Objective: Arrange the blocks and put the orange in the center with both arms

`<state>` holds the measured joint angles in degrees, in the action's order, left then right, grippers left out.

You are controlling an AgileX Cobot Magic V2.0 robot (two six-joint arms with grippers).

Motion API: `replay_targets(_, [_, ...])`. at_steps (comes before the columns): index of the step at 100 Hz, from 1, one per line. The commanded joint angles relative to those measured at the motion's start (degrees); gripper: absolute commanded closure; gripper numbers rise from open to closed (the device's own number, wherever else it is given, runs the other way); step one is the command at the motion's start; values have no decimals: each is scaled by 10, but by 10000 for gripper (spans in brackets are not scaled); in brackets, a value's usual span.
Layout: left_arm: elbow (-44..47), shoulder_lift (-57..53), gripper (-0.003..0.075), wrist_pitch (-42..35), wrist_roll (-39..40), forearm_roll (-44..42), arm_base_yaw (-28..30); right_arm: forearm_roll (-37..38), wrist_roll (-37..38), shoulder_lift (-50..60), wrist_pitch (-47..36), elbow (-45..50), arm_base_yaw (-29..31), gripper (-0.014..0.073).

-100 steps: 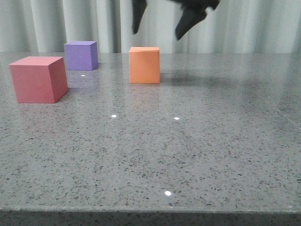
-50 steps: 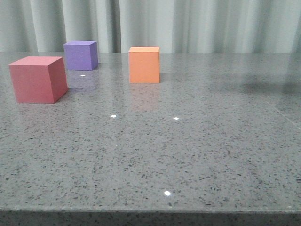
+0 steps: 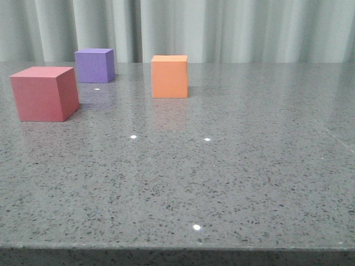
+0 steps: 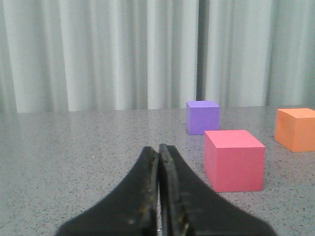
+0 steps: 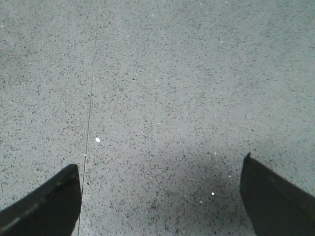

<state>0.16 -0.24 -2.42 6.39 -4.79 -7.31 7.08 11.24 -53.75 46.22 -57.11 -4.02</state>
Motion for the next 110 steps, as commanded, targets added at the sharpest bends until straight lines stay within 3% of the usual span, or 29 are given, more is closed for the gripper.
replay_targets(1, [24,-20,741,-46,0,3,0,12,-4,58,-76,36,5,-52])
replay_targets(32, [24,-20,741,-46,0,3,0,13,-4,167,-254,198,5,-52])
replay_targets(54, [24,-20,741,-46,0,3,0,13,-4,168,-303,213,5,-30])
replay_targets(65, [24,-20,741,-46,0,3,0,13,-4,168,-316,213,5,102])
replay_targets(83, [24,-20,741,-46,0,3,0,13,-4,168,-321,213,5,506])
replay_targets(93, [24,-20,741,-46,0,3,0,13,-4,168,-317,213,5,669])
replay_targets(110, [24,-20,741,-46,0,3,0,13,-4,168,-305,213,5,662])
